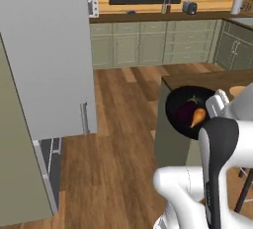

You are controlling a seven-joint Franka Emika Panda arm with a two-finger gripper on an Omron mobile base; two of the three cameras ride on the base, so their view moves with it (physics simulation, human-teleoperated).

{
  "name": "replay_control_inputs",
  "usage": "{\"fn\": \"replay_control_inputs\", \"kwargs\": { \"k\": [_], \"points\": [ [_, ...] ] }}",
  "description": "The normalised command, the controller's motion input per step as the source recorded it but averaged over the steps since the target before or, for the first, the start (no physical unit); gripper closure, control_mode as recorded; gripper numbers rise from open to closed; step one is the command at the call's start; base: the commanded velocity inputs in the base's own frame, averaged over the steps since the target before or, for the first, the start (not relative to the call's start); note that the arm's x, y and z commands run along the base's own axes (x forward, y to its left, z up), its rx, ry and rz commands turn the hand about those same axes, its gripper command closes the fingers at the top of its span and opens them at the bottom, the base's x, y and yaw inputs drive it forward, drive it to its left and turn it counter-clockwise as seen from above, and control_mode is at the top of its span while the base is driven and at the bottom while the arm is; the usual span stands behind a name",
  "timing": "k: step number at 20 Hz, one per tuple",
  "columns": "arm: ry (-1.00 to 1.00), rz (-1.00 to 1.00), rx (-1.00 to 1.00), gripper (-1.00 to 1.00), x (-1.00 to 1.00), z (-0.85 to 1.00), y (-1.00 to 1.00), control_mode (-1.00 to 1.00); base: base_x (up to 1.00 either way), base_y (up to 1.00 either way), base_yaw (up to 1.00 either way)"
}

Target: Pick the chicken drumstick and eggplant from their plates and place them in the bowl. Then put the bowl in the fridge.

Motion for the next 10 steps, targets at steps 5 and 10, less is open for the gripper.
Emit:
{"fn": "replay_control_inputs", "kwargs": {
  "k": [5,10],
  "points": [
    [0.0,0.0,0.0,1.0,0.0,0.0,0.0,1.0,0.36,-0.27,0.19],
    [0.0,0.0,0.0,1.0,0.0,0.0,0.0,1.0,0.54,-0.64,0.21]
  ]
}}
